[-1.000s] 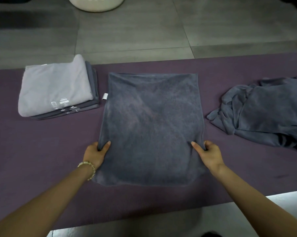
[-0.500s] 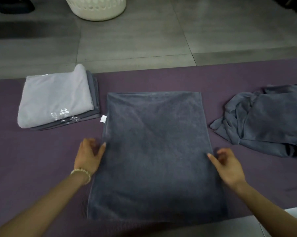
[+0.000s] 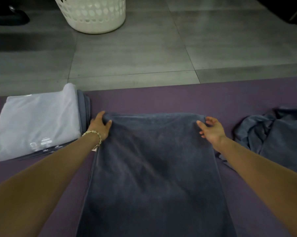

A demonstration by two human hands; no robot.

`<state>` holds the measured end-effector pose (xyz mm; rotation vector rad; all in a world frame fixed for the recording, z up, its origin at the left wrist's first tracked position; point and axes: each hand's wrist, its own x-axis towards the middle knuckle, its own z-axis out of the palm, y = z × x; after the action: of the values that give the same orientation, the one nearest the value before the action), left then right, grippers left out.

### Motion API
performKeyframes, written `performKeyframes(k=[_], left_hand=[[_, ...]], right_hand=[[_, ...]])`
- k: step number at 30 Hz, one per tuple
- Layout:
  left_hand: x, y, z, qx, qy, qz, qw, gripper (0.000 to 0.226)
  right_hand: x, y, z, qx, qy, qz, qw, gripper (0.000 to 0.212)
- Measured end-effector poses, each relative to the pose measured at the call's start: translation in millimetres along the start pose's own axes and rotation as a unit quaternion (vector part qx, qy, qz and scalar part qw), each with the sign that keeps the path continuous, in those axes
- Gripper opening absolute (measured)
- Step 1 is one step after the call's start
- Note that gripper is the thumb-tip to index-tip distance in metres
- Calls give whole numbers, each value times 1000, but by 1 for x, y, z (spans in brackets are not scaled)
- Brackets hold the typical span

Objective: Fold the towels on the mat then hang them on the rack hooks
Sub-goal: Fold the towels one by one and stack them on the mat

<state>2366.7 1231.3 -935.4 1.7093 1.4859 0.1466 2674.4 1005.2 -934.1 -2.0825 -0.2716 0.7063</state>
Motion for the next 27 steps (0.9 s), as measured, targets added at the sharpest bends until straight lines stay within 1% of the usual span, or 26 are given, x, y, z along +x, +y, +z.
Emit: performKeyframes(k=[4, 6, 8, 10, 12, 14, 17, 19, 21, 23, 27], left_hand=[[1, 12, 0, 102, 39, 83, 991, 40], [4, 15, -1, 141, 31, 115, 983, 28], [9, 16, -3, 166, 18, 131, 977, 21], [14, 17, -6, 181, 18, 139, 973, 19], [17, 18, -9, 191, 21, 155, 969, 19], [20, 18, -13, 202, 18, 171, 964, 19], [23, 19, -19, 223, 0, 169, 960, 17], [24, 20, -22, 228, 5, 174, 958, 14], [26, 20, -24, 191, 44, 178, 964, 13], [28, 21, -23, 150, 76, 156, 973, 14], [30, 24, -10, 144, 88, 88, 982, 13]], right_hand=[[20, 2, 5, -9, 37, -19, 999, 33], [27, 2, 6, -7, 50, -18, 999, 25], [35, 3, 6, -25, 51, -29, 998, 22], [40, 2, 4, -63, 44, -50, 996, 23], [45, 2, 0, -92, 36, -61, 993, 29], [50, 4, -4, -104, 30, -58, 992, 32], [52, 7, -11, -75, 25, -43, 996, 19], [53, 8, -15, -68, 39, -67, 995, 21], [54, 8, -21, -50, 59, -86, 993, 25], [57, 7, -25, -47, 84, -94, 991, 25], [61, 5, -21, -40, 100, -77, 991, 21]])
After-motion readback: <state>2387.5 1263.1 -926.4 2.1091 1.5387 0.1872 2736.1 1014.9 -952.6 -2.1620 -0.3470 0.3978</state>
